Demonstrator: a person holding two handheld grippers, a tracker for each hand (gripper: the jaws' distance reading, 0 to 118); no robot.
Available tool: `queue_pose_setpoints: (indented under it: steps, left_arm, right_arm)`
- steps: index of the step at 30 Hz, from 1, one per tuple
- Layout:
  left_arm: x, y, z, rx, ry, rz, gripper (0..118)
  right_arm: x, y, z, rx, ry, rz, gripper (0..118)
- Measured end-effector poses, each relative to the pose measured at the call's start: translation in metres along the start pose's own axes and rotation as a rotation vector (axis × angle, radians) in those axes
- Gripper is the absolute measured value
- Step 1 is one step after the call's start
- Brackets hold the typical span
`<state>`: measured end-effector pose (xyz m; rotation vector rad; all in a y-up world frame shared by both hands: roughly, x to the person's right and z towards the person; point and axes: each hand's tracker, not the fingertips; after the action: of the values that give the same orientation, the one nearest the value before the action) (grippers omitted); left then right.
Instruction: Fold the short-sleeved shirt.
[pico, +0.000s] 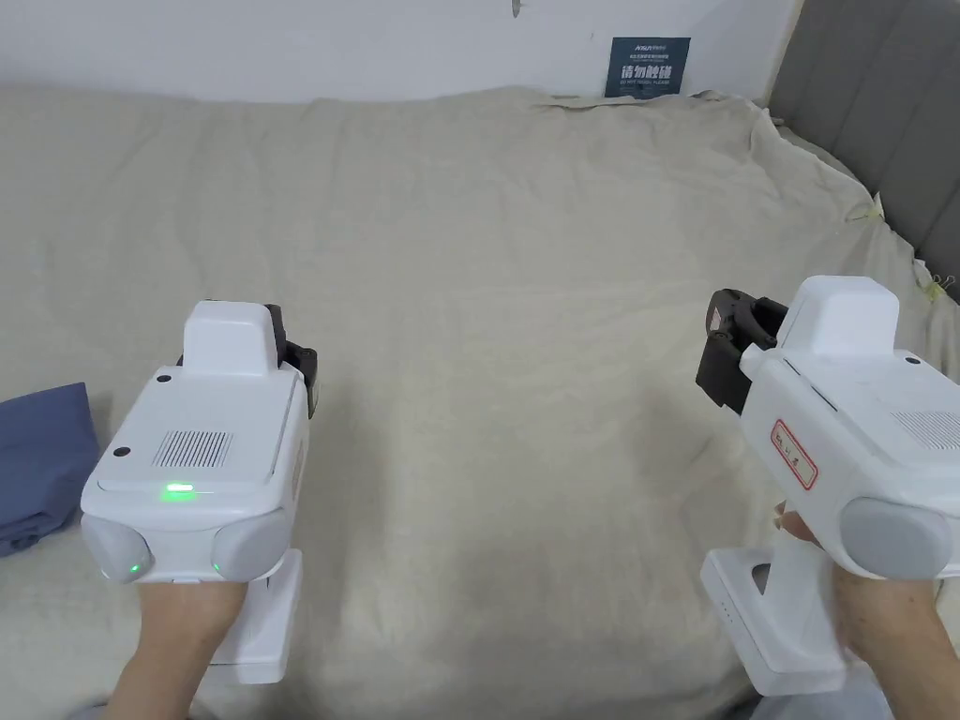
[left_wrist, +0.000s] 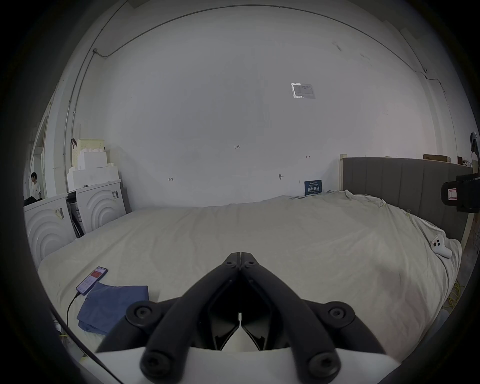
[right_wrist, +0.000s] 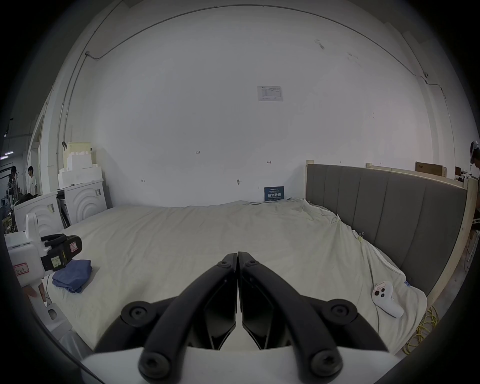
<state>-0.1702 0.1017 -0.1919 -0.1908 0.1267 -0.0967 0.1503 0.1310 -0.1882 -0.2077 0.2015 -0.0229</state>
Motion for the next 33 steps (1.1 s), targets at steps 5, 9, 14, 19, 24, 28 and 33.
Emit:
queue_pose_setpoints:
  steps: [5,9,14,19,24,28,33]
  left_arm:
    - [0.001,0.000,-0.001,0.000,-0.002,0.002,0]
    - [0.002,0.000,0.000,0.001,-0.005,0.002,0]
    - [0.003,0.000,0.001,0.001,-0.004,0.015,0]
    - [-0.002,0.005,0.007,-0.012,-0.011,0.078,83]
    - [-0.014,0.012,0.020,-0.025,-0.025,0.155,118]
    - [-0.017,0.003,0.025,-0.123,0.042,0.192,118]
    - [-0.033,-0.044,0.040,-0.214,0.190,0.193,118]
  right_arm:
    - [0.000,0.000,0.000,-0.003,0.000,0.005,0]
    - [0.000,0.000,-0.001,-0.004,-0.001,0.003,0]
    - [0.000,0.000,0.000,-0.005,-0.004,0.005,0]
    - [0.006,0.013,0.008,-0.047,0.045,-0.126,84]
    - [0.016,0.030,0.017,-0.111,0.089,-0.228,118]
    - [0.017,0.043,0.016,-0.325,-0.014,-0.286,118]
    - [0.003,0.045,0.018,-0.568,-0.122,-0.174,118]
